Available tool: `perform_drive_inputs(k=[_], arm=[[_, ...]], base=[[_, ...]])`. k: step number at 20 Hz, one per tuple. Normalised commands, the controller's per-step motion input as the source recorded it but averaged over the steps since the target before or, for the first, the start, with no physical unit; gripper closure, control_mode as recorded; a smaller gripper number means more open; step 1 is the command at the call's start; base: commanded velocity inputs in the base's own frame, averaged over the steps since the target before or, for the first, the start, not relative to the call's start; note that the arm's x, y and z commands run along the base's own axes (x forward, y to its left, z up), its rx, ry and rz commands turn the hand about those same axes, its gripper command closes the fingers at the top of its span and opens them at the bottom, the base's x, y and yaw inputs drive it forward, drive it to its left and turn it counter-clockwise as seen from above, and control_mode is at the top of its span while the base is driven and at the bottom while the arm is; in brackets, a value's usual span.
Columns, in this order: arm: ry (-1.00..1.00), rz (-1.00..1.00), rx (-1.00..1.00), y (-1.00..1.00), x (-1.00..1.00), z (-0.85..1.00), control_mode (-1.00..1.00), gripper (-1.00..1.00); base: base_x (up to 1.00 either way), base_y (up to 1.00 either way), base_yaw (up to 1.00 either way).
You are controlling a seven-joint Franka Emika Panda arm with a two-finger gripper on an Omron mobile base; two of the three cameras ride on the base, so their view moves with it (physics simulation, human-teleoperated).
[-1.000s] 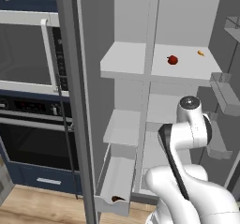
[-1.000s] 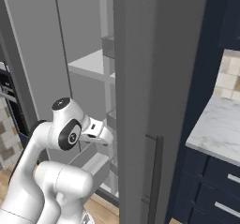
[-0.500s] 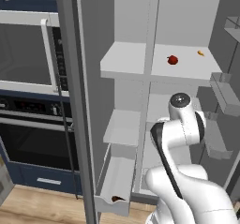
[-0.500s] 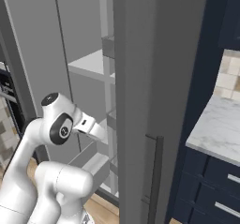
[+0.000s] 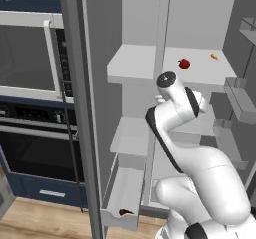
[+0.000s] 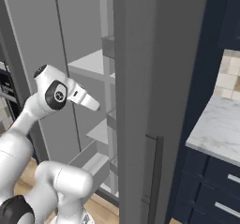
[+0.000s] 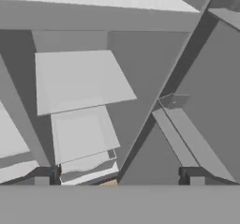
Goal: Take the sweet potato and bell pepper from the fridge shelf and place them in the freezer drawer to begin freezing them.
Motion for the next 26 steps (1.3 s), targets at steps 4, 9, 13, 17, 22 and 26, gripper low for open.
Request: perform_drive_inputs(k=[4, 9, 13, 17, 22, 26], arm=[[-0.18, 0.0, -0.03, -0.39, 0.18, 0.83, -1.0, -1.0], [-0.22, 0.02, 0.0, -0.4, 0.12, 0.58, -1.0, -1.0], [-0.1, 0.06, 0.0, -0.34, 0.26, 0.24, -1.0, -1.0], [0.0, 0.11, 0.0, -0.39, 0.5, 0.01, -1.0, -1.0], [0.02, 0.09, 0.0, -0.36, 0.41, 0.13, -1.0, -1.0], [0.07, 0.11, 0.0, -0.14, 0.74, 0.09, -1.0, -1.0]], base=[[0.0, 0.0, 0.0], [0.0, 0.0, 0.0], [0.0, 0.0, 0.0], [0.0, 0.0, 0.0], [0.0, 0.0, 0.0], [0.0, 0.0, 0.0]])
